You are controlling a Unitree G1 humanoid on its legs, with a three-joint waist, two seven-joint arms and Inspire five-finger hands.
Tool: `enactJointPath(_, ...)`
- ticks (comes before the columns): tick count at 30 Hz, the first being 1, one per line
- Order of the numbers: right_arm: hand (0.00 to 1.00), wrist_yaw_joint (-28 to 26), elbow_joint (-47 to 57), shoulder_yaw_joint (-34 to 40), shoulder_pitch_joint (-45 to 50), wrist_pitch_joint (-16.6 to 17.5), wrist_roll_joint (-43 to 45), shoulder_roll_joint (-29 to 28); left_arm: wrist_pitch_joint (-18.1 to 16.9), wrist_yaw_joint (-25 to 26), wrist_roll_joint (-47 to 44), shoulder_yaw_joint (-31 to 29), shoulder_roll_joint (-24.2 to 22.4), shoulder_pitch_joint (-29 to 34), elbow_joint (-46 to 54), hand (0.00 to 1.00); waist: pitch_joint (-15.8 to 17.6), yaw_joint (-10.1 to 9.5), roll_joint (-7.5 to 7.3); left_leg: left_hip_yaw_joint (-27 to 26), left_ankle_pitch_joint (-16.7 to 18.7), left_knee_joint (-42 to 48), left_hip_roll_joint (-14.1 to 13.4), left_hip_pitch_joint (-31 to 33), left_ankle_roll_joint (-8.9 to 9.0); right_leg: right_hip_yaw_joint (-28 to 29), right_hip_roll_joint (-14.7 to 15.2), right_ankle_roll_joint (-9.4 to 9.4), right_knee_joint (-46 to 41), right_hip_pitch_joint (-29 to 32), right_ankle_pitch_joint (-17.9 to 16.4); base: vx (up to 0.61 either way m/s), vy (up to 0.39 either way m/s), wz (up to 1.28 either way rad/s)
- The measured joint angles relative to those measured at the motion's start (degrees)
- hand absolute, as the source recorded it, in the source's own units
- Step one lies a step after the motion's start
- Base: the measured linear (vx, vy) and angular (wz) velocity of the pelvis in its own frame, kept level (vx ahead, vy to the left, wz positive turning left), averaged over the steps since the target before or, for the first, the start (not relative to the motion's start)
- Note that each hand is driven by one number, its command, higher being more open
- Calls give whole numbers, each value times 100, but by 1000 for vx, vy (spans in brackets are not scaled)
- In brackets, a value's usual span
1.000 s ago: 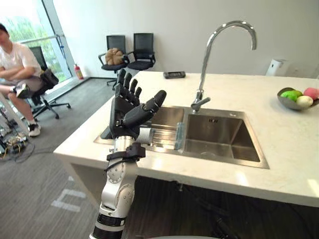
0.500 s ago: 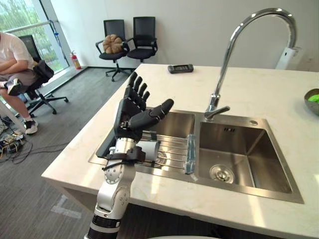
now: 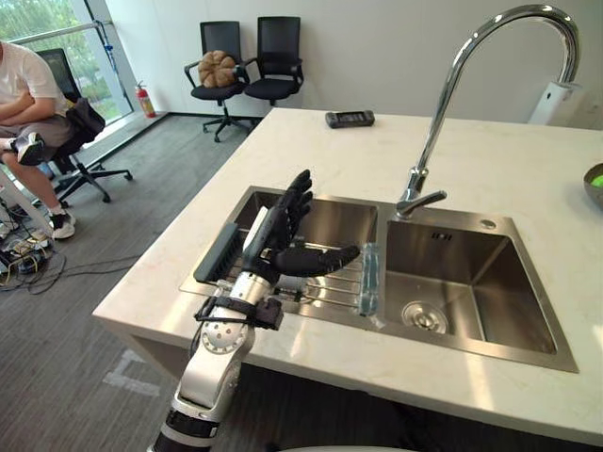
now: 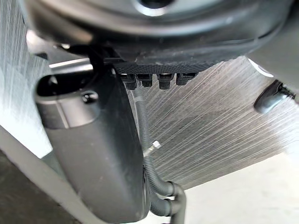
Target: Walk over to the sink, pick up the cup, carry it to the dishwasher, place the cup inside the dishwasher, then close the dishwasher door
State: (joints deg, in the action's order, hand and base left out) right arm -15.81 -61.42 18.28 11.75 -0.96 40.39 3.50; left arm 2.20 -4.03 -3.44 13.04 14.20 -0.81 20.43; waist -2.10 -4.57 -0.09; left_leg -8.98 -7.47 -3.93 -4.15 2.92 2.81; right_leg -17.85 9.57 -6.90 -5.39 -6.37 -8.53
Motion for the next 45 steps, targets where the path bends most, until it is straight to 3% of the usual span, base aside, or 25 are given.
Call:
enactJointPath(8,100,-50,0,-571,3,-27,-2,148,-590,-316,1192,-250,810,2,403,100,15,-106,-25,56,-7,-9,87,50,-19,-105,53,-46,145,-67,97,14,14,5)
enactJointPath(17,100,-78,-1,-875,-18,-68,-4,301,-634,-1008,1726,-252,1293,7,161,100,5,-100,1,50,-49,-101,85,9,-34,-107,42,-44,172,-69,97,-19,-4,0)
enactJointPath(21,100,-105,-2,-868,-24,-68,-3,307,-637,-1011,2067,-234,1450,1,-314,100,3,-69,5,12,-51,-102,72,-8,-29,-63,34,-41,177,-62,99,-9,-6,-5)
enactJointPath(23,100,-156,-9,-855,-19,-68,-5,313,-638,-910,2260,-228,1473,-1,-592,100,3,-76,5,-37,-52,-104,65,-30,-28,-8,34,-36,177,-55,102,-11,-3,-13)
enactJointPath(29,100,-331,-13,-806,-18,-14,-1,305,-734,195,2837,-121,1640,-47,-1595,100,10,15,5,-148,-42,-112,26,-113,-17,91,3,-18,281,-88,145,-17,-3,-10)
enactJointPath(35,100,-431,-44,-604,-4,2,-4,245,-788,989,3286,-108,1626,-63,-2146,100,27,68,-6,-257,11,-138,-20,-237,26,208,-27,-2,352,-153,165,-20,-9,-12)
enactJointPath(41,100,-442,-123,-474,-46,5,-10,218,-696,1339,3505,47,1614,-307,-2595,100,51,94,-20,-344,50,-137,-66,-278,69,295,-66,8,426,-162,187,16,-17,-9)
enactJointPath(45,100,-449,-123,-391,-102,2,-14,204,-683,1262,3518,106,1617,-418,-2777,100,177,143,-22,-413,92,-136,-67,-369,94,315,-62,1,446,-241,195,32,-17,-9)
